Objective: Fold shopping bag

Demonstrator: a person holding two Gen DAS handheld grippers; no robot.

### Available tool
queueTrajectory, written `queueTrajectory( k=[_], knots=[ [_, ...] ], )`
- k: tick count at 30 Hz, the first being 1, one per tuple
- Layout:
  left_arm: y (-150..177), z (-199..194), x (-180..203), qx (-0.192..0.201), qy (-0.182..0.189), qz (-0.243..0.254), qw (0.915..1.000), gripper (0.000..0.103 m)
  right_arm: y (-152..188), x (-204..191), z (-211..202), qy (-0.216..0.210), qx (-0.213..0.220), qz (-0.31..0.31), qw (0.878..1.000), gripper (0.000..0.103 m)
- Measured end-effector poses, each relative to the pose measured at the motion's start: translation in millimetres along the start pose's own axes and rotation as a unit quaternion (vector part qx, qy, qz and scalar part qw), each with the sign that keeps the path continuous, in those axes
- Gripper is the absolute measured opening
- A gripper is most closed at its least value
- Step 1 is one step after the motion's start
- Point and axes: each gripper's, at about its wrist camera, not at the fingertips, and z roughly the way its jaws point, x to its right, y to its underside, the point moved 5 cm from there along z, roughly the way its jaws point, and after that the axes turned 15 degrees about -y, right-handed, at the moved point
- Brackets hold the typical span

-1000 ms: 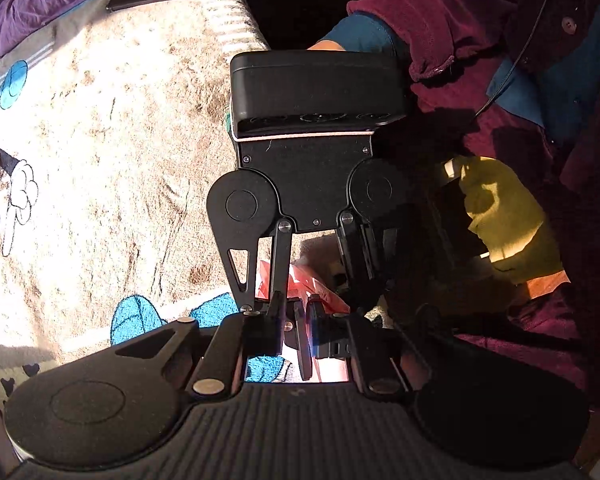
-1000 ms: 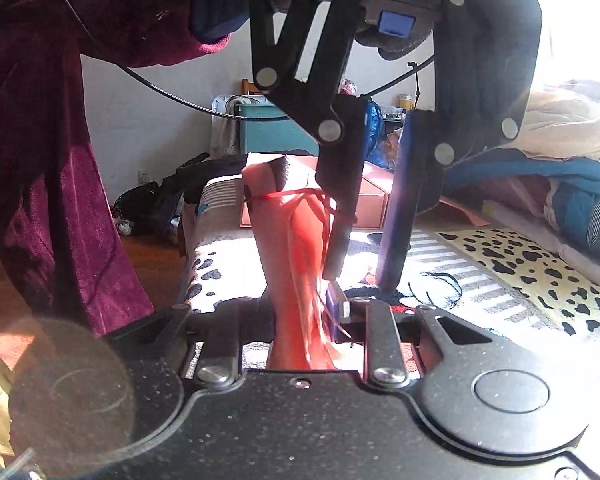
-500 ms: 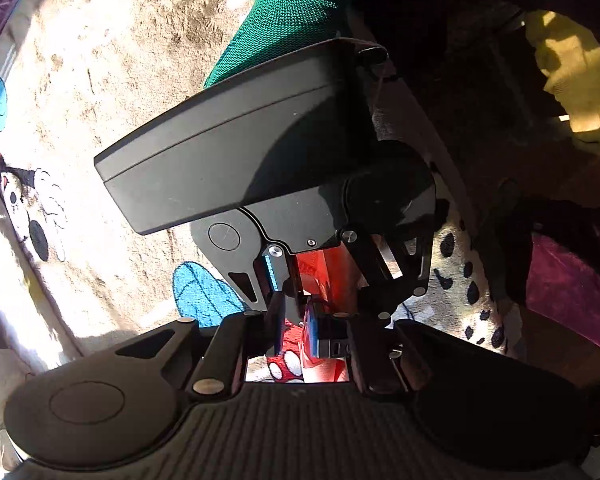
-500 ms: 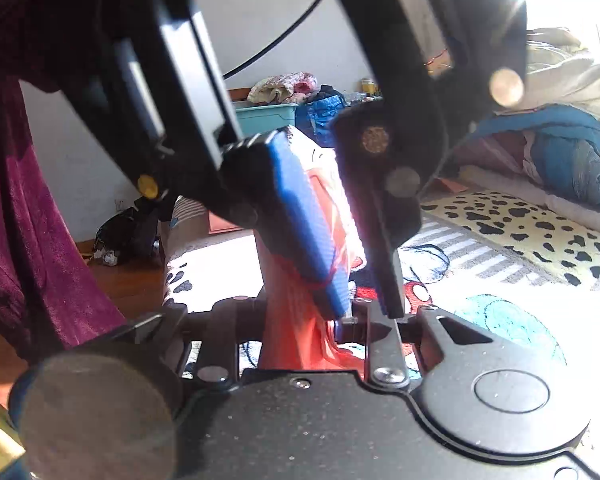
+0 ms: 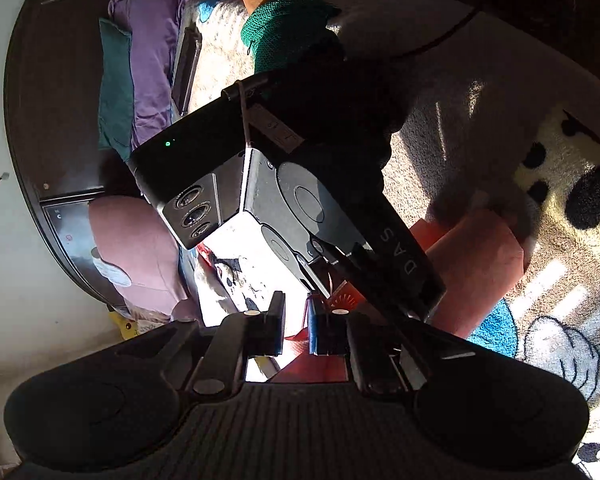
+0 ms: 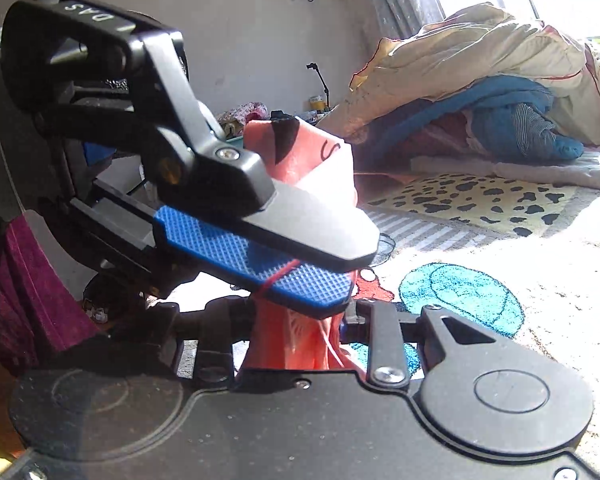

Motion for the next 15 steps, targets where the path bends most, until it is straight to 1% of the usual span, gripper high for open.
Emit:
queueTrajectory(
  k=[1, 2, 3, 4, 5, 7, 8, 9, 10, 11, 12, 13, 14, 15],
  knots=[
    [2.0, -6.1, 3.8, 0.014, -0.026, 0.035, 0.9990, 0.009, 0.0, 1.0, -0.4, 0.002, 0.002, 0.002, 1.000, 0.029],
    [0.2, -9.0, 9.9, 0.019, -0.041, 0.043, 0.9981, 0.009, 0.0, 2.0, -0.8, 0.004, 0.004, 0.005, 1.000, 0.029],
    [-1.6, -9.2, 15.3, 0.020, -0.055, 0.041, 0.9975, 0.009, -0.1, 2.7, -0.9, 0.006, 0.005, 0.006, 1.000, 0.029],
    [-4.0, -10.7, 23.2, 0.023, -0.077, 0.041, 0.9960, 0.009, -0.6, 2.3, 0.0, 0.007, 0.004, 0.004, 1.000, 0.029],
    [-6.5, -12.3, 31.3, 0.027, -0.099, 0.041, 0.9939, 0.009, -1.1, 2.2, 0.9, 0.009, 0.002, 0.003, 1.000, 0.029],
    [-7.6, -16.1, 46.1, 0.025, -0.131, 0.044, 0.9900, 0.009, -1.5, 3.2, 3.2, 0.013, 0.003, 0.006, 1.000, 0.029],
    [-8.6, -17.0, 48.2, 0.013, -0.139, 0.042, 0.9893, 0.009, -1.3, 2.9, 4.4, 0.016, 0.005, 0.010, 1.000, 0.029],
    [-9.6, -18.0, 49.8, 0.001, -0.145, 0.041, 0.9885, 0.015, -1.7, 3.2, 4.8, 0.023, 0.006, 0.014, 1.000, 0.029],
    [-9.4, -17.2, 49.7, -0.013, -0.137, 0.029, 0.9901, 0.031, -3.6, 5.7, 2.5, 0.042, 0.010, 0.023, 0.999, 0.032],
    [-10.7, -18.2, 46.4, -0.024, -0.118, -0.006, 0.9927, 0.036, -3.2, 10.7, 0.1, 0.056, 0.014, 0.032, 0.998, 0.032],
    [-12.2, -19.5, 42.9, -0.034, -0.098, -0.042, 0.9937, 0.043, -2.2, 15.0, -2.4, 0.059, 0.017, 0.038, 0.997, 0.032],
    [-9.4, -20.7, 37.9, -0.039, -0.091, -0.067, 0.9929, 0.046, -2.1, 13.1, -1.3, 0.052, 0.015, 0.028, 0.998, 0.032],
    [-6.3, -22.0, 32.7, -0.042, -0.084, -0.090, 0.9914, 0.046, -2.5, 10.2, 3.1, 0.052, 0.007, 0.016, 0.998, 0.032],
    [-3.3, -23.2, 27.5, -0.046, -0.078, -0.114, 0.9894, 0.048, -3.2, 8.8, 5.6, 0.054, 0.006, 0.014, 0.998, 0.032]
  ],
)
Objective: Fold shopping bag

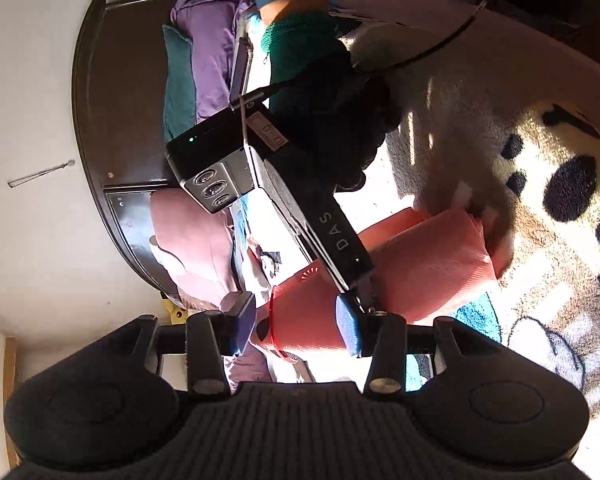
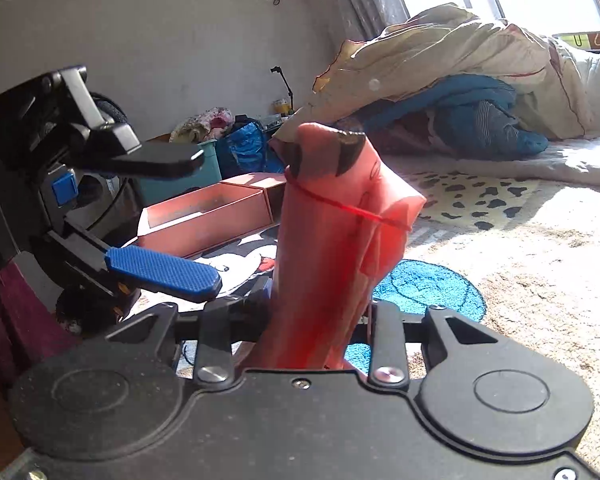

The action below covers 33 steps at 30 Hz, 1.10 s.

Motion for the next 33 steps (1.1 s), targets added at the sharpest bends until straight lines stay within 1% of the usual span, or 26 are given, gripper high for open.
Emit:
queueTrajectory(
  k=[2, 3, 4, 6, 7, 8, 9, 11, 12, 14, 15, 16, 19, 20, 21, 24, 25, 28, 31, 33],
  knots=[
    [9.5, 2.9, -15.3, -0.023, 0.025, -0.056, 0.9979, 0.049, -1.6, 0.6, 1.8, 0.002, 0.002, -0.001, 1.000, 0.032],
    [16.5, 3.1, -27.7, -0.033, 0.046, -0.104, 0.9930, 0.049, -2.4, 0.7, 2.1, 0.004, 0.002, -0.002, 1.000, 0.031],
    [23.1, 3.9, -39.2, -0.042, 0.064, -0.154, 0.9851, 0.049, -2.8, 0.1, 0.4, 0.006, 0.001, -0.004, 1.000, 0.031],
    [38.7, 7.0, -59.9, -0.060, 0.098, -0.239, 0.9642, 0.048, -3.6, -1.3, -2.3, 0.012, -0.001, -0.008, 1.000, 0.031],
    [46.6, 8.8, -70.3, -0.068, 0.112, -0.277, 0.9518, 0.045, -3.2, -2.4, -2.0, 0.016, -0.003, -0.011, 1.000, 0.031],
    [54.5, 3.3, -73.7, -0.071, 0.118, -0.297, 0.9449, 0.039, -1.4, -4.1, -1.8, 0.022, -0.005, -0.014, 1.000, 0.032],
    [54.9, 5.8, -79.1, -0.069, 0.130, -0.310, 0.9394, 0.030, -1.7, -5.5, -0.1, 0.030, -0.007, -0.016, 0.999, 0.032],
    [54.5, 12.1, -90.4, -0.065, 0.153, -0.334, 0.9277, 0.025, -2.9, -12.3, 3.1, 0.042, -0.013, -0.026, 0.999, 0.032],
    [53.3, 15.4, -90.4, -0.065, 0.164, -0.331, 0.9271, 0.021, -3.5, -16.2, 4.3, 0.047, -0.017, -0.032, 0.998, 0.032],
    [49.2, 22.5, -83.5, -0.071, 0.172, -0.297, 0.9366, 0.019, -4.0, -21.9, 7.4, 0.050, -0.021, -0.041, 0.998, 0.032],
    [48.6, 24.2, -78.5, -0.073, 0.184, -0.287, 0.9372, 0.018, -4.2, -25.0, 8.5, 0.052, -0.024, -0.046, 0.997, 0.032],
    [48.7, 24.1, -72.5, -0.078, 0.183, -0.285, 0.9377, 0.018, -4.2, -28.4, 9.0, 0.056, -0.027, -0.052, 0.997, 0.032],
    [47.3, 31.3, -67.4, -0.103, 0.191, -0.298, 0.9298, 0.018, -2.8, -32.7, 11.7, 0.080, -0.033, -0.068, 0.994, 0.032],
    [49.1, 33.6, -68.5, -0.113, 0.196, -0.309, 0.9237, 0.018, -3.0, -33.1, 12.7, 0.085, -0.035, -0.071, 0.993, 0.032],
    [51.5, 38.1, -71.4, -0.125, 0.201, -0.329, 0.9141, 0.018, -3.1, -33.2, 13.8, 0.090, -0.036, -0.074, 0.993, 0.032],
    [57.5, 41.1, -78.1, -0.144, 0.212, -0.366, 0.8944, 0.018, -3.6, -36.9, 17.3, 0.106, -0.040, -0.088, 0.990, 0.032],
    [59.6, 45.3, -82.1, -0.156, 0.215, -0.389, 0.8821, 0.018, -3.5, -38.2, 18.3, 0.111, -0.041, -0.091, 0.989, 0.032],
    [69.4, 55.7, -81.0, -0.197, 0.230, -0.411, 0.8599, 0.018, -4.3, -44.5, 25.6, 0.129, -0.045, -0.104, 0.985, 0.030],
    [83.7, 59.4, -79.6, -0.235, 0.245, -0.441, 0.8306, 0.018, -2.4, -46.0, 30.1, 0.136, -0.038, -0.097, 0.985, 0.029],
    [85.9, 60.3, -80.6, -0.241, 0.258, -0.446, 0.8227, 0.018, -2.5, -46.4, 30.2, 0.137, -0.036, -0.100, 0.985, 0.029]
  ],
)
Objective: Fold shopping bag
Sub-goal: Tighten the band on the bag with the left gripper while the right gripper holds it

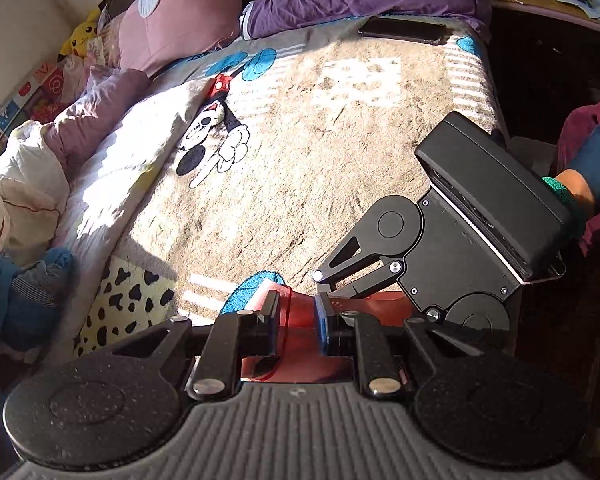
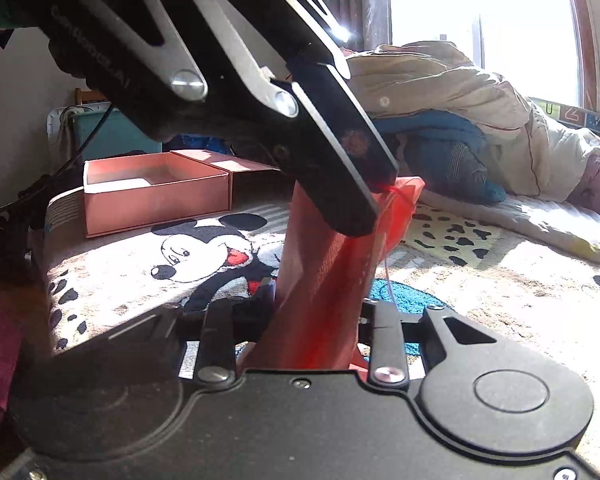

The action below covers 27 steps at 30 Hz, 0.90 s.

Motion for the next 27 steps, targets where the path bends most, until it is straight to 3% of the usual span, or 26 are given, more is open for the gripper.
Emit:
queueTrajectory(
  k=[3, 6, 8, 9, 12, 18, 20, 25, 27],
  knots=[
    [-2.8, 0.0, 2.6, -0.010, 0.021, 0.013, 0.9996, 0.014, -0.9, 0.4, -1.9, -0.001, 0.000, -0.001, 1.000, 0.029],
    [-5.8, -5.9, 14.5, -0.003, 0.030, 0.047, 0.9984, 0.012, 1.0, 9.8, -8.9, -0.009, 0.011, 0.028, 1.000, 0.028],
    [1.2, -4.6, 32.3, -0.017, 0.055, 0.082, 0.9950, 0.008, 2.9, 18.5, -14.3, -0.007, 0.020, 0.048, 0.999, 0.028],
    [7.2, -1.2, 38.2, -0.017, 0.046, 0.096, 0.9941, 0.002, 4.5, 24.7, -18.4, -0.003, 0.024, 0.058, 0.998, 0.029],
    [13.5, 3.1, 31.4, -0.006, 0.033, 0.091, 0.9953, 0.003, 6.5, 23.6, -20.5, -0.006, 0.021, 0.048, 0.999, 0.029],
    [-6.0, -22.1, 18.4, 0.043, 0.004, 0.084, 0.9955, 0.006, 5.4, 17.1, -19.3, -0.005, 0.020, 0.042, 0.999, 0.029],
    [-10.1, -24.7, 21.9, 0.042, 0.011, 0.089, 0.9951, 0.006, 4.8, 16.2, -18.1, -0.003, 0.018, 0.041, 0.999, 0.029],
    [-13.1, -18.6, 12.7, 0.024, -0.026, 0.075, 0.9966, 0.006, 3.1, 11.3, -16.5, 0.003, 0.015, 0.032, 0.999, 0.029],
    [-14.7, -16.3, 10.9, 0.016, -0.022, 0.066, 0.9975, 0.006, 3.1, 9.0, -15.8, 0.005, 0.013, 0.028, 1.000, 0.029]
  ],
)
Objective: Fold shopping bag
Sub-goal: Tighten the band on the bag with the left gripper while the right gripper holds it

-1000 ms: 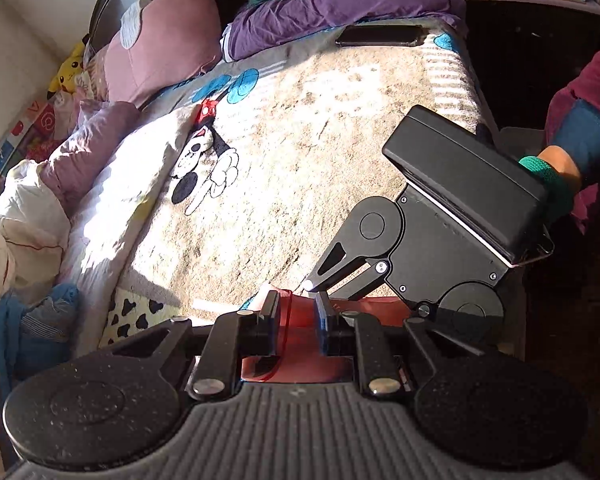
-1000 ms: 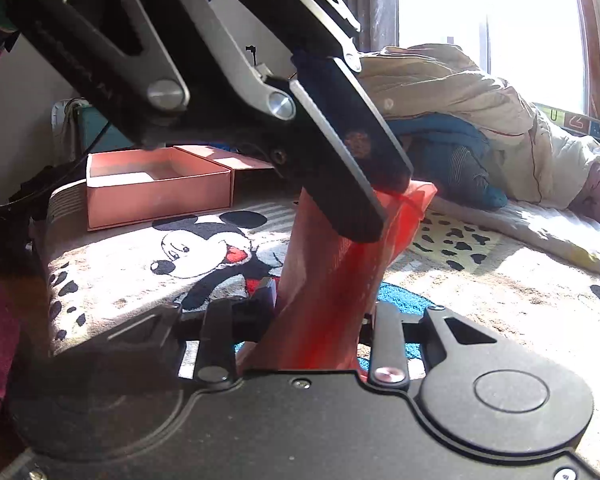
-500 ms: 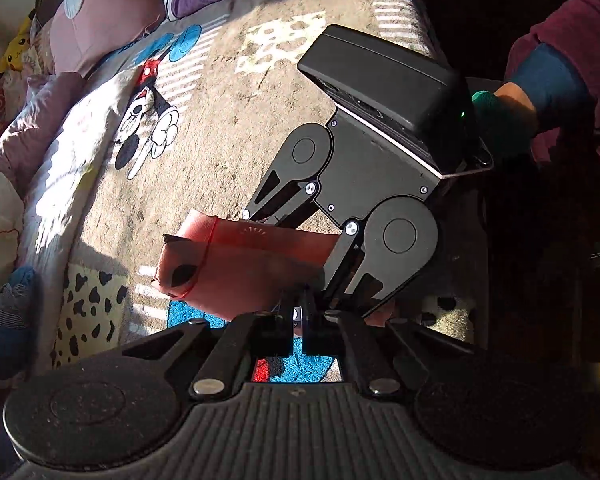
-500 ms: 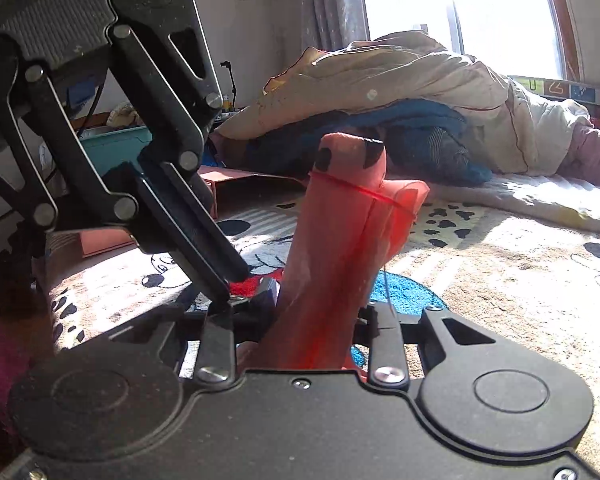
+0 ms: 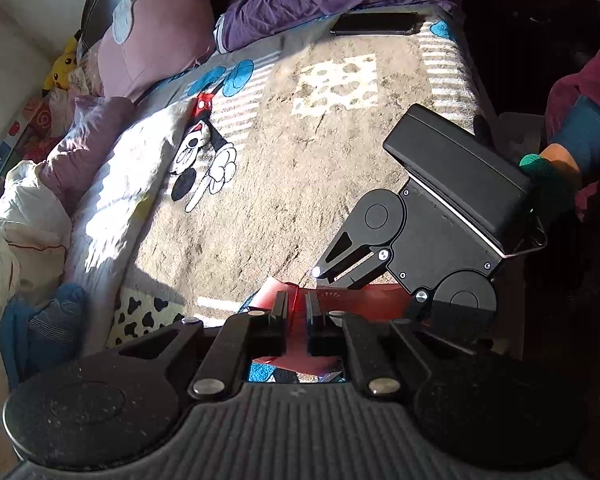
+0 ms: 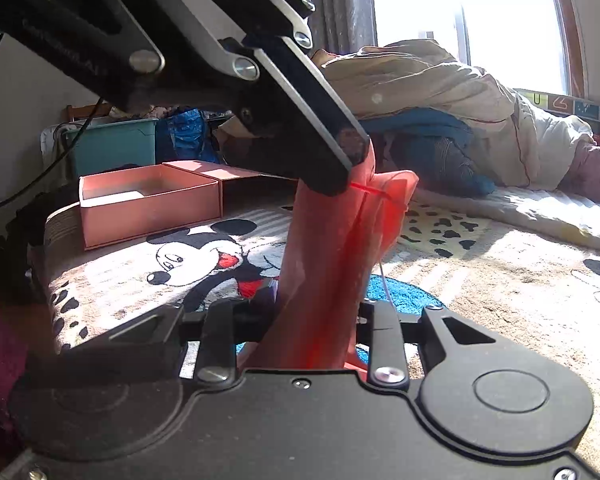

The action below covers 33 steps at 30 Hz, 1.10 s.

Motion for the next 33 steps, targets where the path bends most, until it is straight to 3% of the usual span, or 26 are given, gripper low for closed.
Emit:
queueTrajectory(
  k=[10, 12, 18, 28, 33],
  knots=[
    [-0.2, 11.4, 12.1, -0.028, 0.025, 0.037, 0.9986, 0.009, 0.4, -4.0, 2.6, -0.004, -0.006, -0.011, 1.000, 0.028],
    [3.3, 12.4, 10.5, -0.032, 0.045, 0.027, 0.9981, 0.009, 0.9, -5.0, 3.5, -0.005, -0.007, -0.013, 1.000, 0.028],
    [19.5, 15.6, -9.1, -0.026, 0.103, -0.081, 0.9910, 0.003, 0.7, -8.9, 5.3, -0.005, -0.009, -0.020, 1.000, 0.028],
    [30.6, 19.2, 4.2, -0.035, 0.162, -0.077, 0.9832, 0.003, 1.6, -22.0, 10.2, -0.015, -0.017, -0.046, 0.999, 0.030],
    [30.5, 14.8, 15.4, -0.009, 0.146, -0.040, 0.9885, 0.003, 3.3, -19.6, 7.8, -0.024, -0.015, -0.036, 0.999, 0.031]
  ],
)
